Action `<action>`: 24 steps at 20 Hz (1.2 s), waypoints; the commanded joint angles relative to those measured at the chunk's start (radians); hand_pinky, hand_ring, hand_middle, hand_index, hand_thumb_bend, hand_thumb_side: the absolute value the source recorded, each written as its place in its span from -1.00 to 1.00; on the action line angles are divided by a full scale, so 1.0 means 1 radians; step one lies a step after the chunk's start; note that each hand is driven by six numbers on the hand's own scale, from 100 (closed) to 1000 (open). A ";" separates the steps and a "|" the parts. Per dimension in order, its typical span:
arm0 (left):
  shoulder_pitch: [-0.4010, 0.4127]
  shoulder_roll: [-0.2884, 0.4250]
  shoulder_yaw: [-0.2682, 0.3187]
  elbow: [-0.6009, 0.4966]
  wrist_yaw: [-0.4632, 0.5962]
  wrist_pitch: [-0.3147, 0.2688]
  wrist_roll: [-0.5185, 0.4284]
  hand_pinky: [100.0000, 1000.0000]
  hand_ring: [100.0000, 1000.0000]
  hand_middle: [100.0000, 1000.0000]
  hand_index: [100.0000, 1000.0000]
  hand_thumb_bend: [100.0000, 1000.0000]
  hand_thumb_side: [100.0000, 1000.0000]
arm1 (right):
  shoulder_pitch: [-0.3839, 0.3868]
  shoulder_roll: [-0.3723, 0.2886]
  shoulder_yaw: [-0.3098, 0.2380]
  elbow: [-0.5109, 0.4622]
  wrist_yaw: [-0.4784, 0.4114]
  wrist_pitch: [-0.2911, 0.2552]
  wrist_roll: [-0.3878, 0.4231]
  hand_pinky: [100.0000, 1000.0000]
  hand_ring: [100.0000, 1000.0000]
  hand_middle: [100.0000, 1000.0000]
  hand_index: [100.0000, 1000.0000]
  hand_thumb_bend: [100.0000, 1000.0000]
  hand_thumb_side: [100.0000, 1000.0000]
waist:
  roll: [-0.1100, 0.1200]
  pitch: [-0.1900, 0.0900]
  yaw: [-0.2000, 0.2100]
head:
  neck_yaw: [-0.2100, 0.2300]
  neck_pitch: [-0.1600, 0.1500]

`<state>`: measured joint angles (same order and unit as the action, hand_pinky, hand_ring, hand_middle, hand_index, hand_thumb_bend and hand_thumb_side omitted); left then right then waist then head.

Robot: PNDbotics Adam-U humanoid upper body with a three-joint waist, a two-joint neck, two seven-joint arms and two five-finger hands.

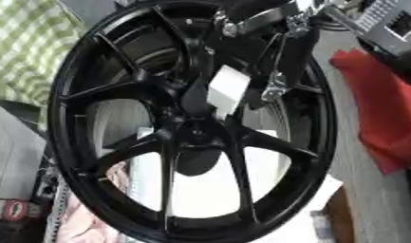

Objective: Pull the pin out of the wheel hub.

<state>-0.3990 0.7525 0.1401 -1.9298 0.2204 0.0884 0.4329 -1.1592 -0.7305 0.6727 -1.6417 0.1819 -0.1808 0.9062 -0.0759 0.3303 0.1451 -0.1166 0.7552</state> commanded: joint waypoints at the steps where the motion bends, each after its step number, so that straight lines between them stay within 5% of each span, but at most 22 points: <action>1: -0.016 0.018 0.014 -0.011 0.006 0.000 0.004 0.40 0.58 0.56 0.69 -0.70 0.95 | -0.011 -0.008 -0.008 0.004 -0.002 0.005 -0.002 0.70 0.71 0.28 0.44 -0.13 -0.88 | 0.008 -0.016 0.002 | -0.003 0.008; 10: -0.020 0.015 0.015 -0.012 0.007 0.000 0.005 0.40 0.58 0.56 0.68 -0.70 0.95 | -0.007 0.000 -0.005 0.023 -0.006 0.007 -0.013 0.70 0.68 0.22 0.39 -0.16 -0.90 | 0.006 -0.014 0.006 | -0.004 0.009; 24: -0.021 0.014 0.018 -0.011 0.007 0.001 0.010 0.40 0.58 0.56 0.68 -0.69 0.94 | -0.007 0.009 -0.006 0.041 -0.045 0.040 -0.045 0.69 0.62 0.05 0.22 -0.57 -0.88 | -0.001 -0.017 0.004 | 0.002 0.015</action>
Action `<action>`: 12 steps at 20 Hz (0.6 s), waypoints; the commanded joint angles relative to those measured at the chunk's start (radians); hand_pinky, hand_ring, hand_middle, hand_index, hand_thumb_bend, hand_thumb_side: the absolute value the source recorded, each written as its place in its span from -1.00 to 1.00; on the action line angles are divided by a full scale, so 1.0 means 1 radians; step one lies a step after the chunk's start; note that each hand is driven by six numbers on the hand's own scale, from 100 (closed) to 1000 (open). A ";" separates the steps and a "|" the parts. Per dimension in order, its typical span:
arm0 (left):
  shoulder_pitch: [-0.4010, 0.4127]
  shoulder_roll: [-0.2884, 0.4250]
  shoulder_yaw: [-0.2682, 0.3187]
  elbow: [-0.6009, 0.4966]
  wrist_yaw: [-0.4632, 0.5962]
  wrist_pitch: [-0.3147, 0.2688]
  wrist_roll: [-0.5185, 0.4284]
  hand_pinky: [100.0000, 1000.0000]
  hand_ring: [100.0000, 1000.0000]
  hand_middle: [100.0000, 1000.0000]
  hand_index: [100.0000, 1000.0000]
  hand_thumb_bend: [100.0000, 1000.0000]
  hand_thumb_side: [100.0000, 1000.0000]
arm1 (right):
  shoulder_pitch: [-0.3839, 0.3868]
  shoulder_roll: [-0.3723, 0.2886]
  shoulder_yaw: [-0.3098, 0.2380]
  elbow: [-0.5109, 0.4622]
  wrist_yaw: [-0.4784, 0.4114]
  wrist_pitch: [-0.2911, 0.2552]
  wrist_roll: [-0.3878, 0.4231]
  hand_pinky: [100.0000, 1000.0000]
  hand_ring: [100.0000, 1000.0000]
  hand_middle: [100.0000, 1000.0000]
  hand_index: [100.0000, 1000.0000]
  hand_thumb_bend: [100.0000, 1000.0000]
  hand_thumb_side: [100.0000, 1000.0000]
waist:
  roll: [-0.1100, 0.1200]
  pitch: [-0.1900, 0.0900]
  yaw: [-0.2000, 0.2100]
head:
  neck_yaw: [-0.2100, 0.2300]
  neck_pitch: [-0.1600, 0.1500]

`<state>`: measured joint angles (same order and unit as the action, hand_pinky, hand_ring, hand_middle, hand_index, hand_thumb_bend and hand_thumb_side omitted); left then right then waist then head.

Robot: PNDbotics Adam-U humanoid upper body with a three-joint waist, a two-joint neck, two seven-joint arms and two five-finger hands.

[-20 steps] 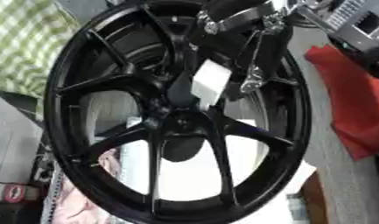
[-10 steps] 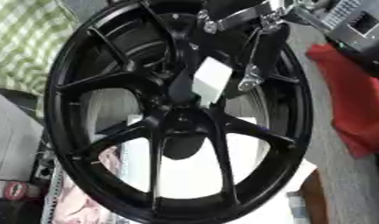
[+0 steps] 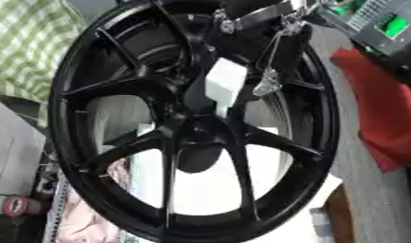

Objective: Pull the pin out of the wheel hub.

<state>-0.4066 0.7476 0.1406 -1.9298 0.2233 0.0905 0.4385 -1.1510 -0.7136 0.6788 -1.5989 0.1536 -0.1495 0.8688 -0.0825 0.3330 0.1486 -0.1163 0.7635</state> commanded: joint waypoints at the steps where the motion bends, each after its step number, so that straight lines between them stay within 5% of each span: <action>1: -0.013 0.019 0.017 -0.011 0.004 -0.001 0.004 0.40 0.58 0.56 0.68 -0.69 0.94 | -0.016 -0.008 -0.012 -0.003 -0.020 0.012 -0.008 0.69 0.62 0.04 0.21 -0.60 -0.88 | 0.005 -0.021 0.000 | 0.002 0.006; 12: -0.011 0.020 0.020 -0.010 0.004 -0.001 0.007 0.40 0.58 0.56 0.68 -0.69 0.94 | -0.017 -0.015 -0.021 -0.017 -0.056 0.038 -0.005 0.68 0.58 -0.07 0.10 -0.77 -0.90 | 0.004 -0.025 -0.007 | 0.006 0.007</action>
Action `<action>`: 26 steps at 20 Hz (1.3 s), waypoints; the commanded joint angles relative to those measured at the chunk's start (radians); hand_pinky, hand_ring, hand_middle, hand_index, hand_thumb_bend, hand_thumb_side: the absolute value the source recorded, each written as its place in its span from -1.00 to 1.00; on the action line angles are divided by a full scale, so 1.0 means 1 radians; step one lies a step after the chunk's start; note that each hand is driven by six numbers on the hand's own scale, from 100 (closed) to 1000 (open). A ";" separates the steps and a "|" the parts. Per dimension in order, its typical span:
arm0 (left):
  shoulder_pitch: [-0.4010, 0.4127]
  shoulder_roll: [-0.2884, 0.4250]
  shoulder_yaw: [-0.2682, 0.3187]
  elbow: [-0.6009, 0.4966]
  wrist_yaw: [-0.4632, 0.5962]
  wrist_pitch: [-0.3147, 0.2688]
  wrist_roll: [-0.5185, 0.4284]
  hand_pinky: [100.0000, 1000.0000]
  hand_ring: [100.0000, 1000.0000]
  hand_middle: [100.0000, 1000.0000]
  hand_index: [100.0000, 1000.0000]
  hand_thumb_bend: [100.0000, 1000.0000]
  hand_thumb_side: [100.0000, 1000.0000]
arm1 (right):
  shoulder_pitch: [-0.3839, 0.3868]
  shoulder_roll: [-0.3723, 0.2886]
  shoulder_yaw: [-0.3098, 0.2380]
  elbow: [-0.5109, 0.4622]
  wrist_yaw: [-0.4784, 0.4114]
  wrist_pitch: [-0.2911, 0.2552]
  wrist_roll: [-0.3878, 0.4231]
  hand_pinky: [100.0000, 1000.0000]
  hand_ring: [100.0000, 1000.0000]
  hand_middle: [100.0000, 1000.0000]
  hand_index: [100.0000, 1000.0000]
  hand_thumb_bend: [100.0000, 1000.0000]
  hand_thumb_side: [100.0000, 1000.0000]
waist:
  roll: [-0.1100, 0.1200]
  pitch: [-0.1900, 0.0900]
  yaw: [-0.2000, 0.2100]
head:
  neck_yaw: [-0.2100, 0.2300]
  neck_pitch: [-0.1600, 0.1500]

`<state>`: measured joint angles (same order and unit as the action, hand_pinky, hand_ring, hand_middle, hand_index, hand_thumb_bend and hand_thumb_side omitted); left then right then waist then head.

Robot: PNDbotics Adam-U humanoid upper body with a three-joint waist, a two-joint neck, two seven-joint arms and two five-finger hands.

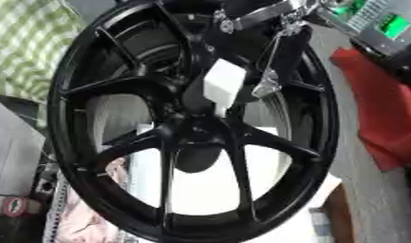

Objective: Pull the pin out of the wheel hub.

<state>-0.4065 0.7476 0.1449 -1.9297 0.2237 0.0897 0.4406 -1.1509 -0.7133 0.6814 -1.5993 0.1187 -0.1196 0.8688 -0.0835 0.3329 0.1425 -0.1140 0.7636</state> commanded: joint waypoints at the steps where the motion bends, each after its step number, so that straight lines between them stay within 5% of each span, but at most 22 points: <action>1: -0.011 0.020 0.016 -0.010 0.003 -0.001 0.005 0.41 0.58 0.56 0.68 -0.69 0.94 | -0.016 -0.018 -0.025 -0.021 -0.026 0.011 -0.006 0.68 0.58 -0.08 0.09 -0.78 -0.90 | 0.005 -0.026 -0.001 | 0.003 0.006; 17: -0.007 0.022 0.020 -0.008 0.004 0.000 0.015 0.41 0.58 0.56 0.68 -0.68 0.94 | -0.029 -0.028 -0.051 -0.046 -0.106 0.088 0.005 0.66 0.49 -0.23 -0.04 -0.51 -1.00 | 0.010 -0.035 -0.009 | 0.004 0.006; 26: -0.002 0.025 0.022 -0.007 0.004 0.000 0.019 0.41 0.58 0.56 0.68 -0.68 0.93 | -0.043 -0.044 -0.091 -0.051 -0.173 0.130 0.003 0.66 0.46 -0.26 -0.06 -0.52 -1.00 | 0.011 -0.040 -0.016 | 0.007 0.006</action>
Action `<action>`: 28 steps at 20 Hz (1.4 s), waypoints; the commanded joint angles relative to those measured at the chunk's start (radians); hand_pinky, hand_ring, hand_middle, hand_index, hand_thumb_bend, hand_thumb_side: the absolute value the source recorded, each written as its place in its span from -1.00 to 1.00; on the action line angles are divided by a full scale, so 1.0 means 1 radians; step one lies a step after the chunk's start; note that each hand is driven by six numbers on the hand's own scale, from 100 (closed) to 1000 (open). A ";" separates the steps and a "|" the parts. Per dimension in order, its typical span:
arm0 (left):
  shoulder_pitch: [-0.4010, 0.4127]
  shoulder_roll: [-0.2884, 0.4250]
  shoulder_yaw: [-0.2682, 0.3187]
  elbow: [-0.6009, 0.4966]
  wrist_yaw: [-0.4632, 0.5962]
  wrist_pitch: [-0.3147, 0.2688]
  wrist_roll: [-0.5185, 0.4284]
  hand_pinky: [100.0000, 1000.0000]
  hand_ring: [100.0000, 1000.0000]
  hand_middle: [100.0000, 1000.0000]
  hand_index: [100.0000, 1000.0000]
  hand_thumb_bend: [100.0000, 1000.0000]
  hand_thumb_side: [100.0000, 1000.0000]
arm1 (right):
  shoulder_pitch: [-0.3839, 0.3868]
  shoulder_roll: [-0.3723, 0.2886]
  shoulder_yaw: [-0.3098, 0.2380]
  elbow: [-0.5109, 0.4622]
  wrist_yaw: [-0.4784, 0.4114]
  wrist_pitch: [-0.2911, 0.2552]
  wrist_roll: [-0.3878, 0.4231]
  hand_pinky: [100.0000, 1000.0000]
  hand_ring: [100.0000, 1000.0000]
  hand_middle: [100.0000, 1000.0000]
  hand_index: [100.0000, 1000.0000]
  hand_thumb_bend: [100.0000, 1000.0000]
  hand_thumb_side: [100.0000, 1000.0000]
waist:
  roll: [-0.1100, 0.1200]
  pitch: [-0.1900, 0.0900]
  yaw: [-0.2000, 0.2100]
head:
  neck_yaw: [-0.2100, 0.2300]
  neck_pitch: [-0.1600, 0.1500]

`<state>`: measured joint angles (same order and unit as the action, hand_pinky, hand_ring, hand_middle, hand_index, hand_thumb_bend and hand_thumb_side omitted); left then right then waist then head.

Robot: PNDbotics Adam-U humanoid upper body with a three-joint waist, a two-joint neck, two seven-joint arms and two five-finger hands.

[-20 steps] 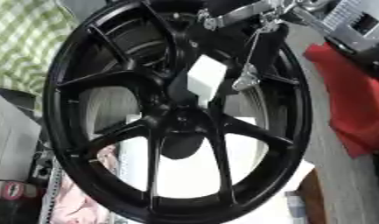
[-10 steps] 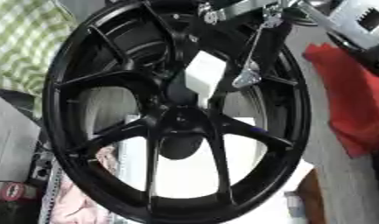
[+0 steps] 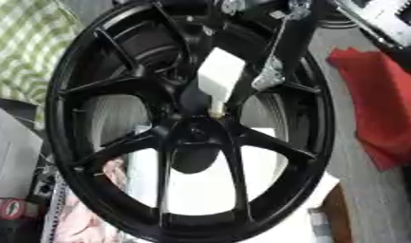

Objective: Pull the pin out of the wheel hub.

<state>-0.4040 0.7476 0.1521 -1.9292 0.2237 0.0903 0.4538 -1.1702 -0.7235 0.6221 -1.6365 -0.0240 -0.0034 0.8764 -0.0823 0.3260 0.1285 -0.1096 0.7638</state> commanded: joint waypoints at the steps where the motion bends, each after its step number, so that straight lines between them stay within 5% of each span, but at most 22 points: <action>1: -0.004 0.025 0.016 -0.007 0.003 -0.001 0.006 0.41 0.58 0.56 0.68 -0.68 0.93 | -0.027 -0.037 -0.039 -0.014 -0.044 0.021 -0.008 0.66 0.46 -0.26 -0.06 -0.52 -1.00 | 0.010 -0.034 -0.003 | 0.003 0.006; 8: 0.003 0.032 0.020 -0.006 0.001 -0.002 0.011 0.41 0.58 0.56 0.68 -0.68 0.93 | -0.043 -0.075 -0.120 -0.023 -0.163 0.070 -0.056 0.67 0.44 -0.27 -0.06 -0.58 -1.00 | 0.009 -0.039 -0.016 | 0.012 0.006; 14: 0.017 0.039 0.029 -0.005 -0.002 -0.002 0.022 0.41 0.58 0.56 0.68 -0.68 0.93 | 0.033 -0.188 -0.263 -0.043 -0.251 0.077 -0.181 0.68 0.44 -0.28 -0.06 -0.64 -1.00 | 0.012 -0.038 -0.031 | 0.027 0.006; 19: 0.027 0.041 0.037 -0.006 -0.004 -0.003 0.032 0.41 0.58 0.56 0.68 -0.68 0.93 | 0.200 -0.328 -0.415 -0.039 -0.310 0.048 -0.325 0.68 0.44 -0.28 -0.05 -0.68 -1.00 | 0.018 -0.032 -0.038 | 0.038 0.006; 20: 0.029 0.041 0.038 -0.006 -0.004 -0.003 0.034 0.41 0.58 0.56 0.68 -0.68 0.93 | 0.246 -0.356 -0.453 -0.034 -0.318 0.038 -0.359 0.68 0.44 -0.26 -0.05 -1.00 -1.00 | 0.021 -0.030 -0.039 | 0.041 0.006; 21: 0.030 0.040 0.040 -0.006 -0.005 -0.003 0.036 0.41 0.58 0.56 0.68 -0.68 0.93 | 0.295 -0.383 -0.493 -0.027 -0.324 0.028 -0.397 0.68 0.44 -0.28 -0.05 -0.69 -1.00 | 0.023 -0.028 -0.040 | 0.044 0.003; 28: 0.044 0.036 0.054 -0.007 -0.007 -0.005 0.052 0.41 0.58 0.55 0.68 -0.68 0.94 | 0.611 -0.459 -0.765 0.075 -0.173 -0.017 -0.667 0.66 0.44 -0.25 -0.04 -0.69 -1.00 | 0.038 -0.017 -0.054 | 0.068 -0.014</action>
<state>-0.3569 0.7493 0.1884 -1.9237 0.2194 0.0864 0.4985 -0.5552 -1.1316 -0.0837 -1.5780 -0.2317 -0.0154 0.2553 -0.0474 0.3250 0.0745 -0.0477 0.7612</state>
